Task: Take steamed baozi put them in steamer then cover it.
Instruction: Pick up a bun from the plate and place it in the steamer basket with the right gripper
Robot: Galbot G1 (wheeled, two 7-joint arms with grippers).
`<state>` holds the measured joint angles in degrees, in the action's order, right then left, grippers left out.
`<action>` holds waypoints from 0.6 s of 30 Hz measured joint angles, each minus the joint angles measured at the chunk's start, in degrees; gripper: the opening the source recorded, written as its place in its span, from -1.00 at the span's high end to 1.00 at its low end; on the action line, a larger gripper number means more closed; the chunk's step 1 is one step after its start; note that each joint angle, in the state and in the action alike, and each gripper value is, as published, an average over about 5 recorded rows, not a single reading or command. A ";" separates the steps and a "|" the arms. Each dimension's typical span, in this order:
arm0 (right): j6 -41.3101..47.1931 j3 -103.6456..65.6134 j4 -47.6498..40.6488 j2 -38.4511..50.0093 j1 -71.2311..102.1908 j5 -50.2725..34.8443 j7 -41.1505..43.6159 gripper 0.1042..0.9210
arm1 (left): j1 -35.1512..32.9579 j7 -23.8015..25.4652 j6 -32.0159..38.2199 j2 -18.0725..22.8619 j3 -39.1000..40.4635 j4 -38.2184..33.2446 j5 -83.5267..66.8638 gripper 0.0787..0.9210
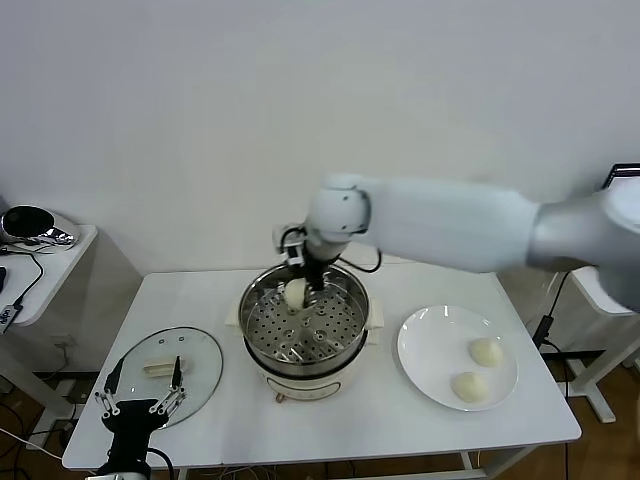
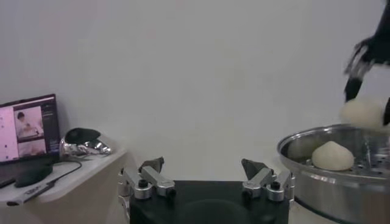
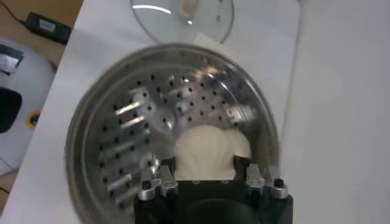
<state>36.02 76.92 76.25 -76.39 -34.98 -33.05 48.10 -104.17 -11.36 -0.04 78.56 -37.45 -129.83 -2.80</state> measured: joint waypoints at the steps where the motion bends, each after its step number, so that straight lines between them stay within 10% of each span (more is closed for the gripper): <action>1: 0.26 -0.04 -0.67 -0.86 0.60 -0.12 -0.26 -0.20 | 0.02 0.00 0.02 0.01 0.02 0.07 -0.01 -0.77; 11: 2.16 -0.27 -6.30 -7.34 5.34 -0.41 -2.23 -0.23 | 0.25 -0.04 0.22 0.15 0.46 0.44 -0.02 -0.77; 18: 3.15 -0.95 -8.08 -8.73 6.17 -0.12 -2.45 -0.62 | 0.24 -0.10 0.34 0.22 0.68 0.56 -0.03 -0.77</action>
<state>39.16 75.96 68.17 -85.12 -28.82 -33.17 45.65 -103.93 -11.46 0.31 78.78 -36.77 -129.28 -2.83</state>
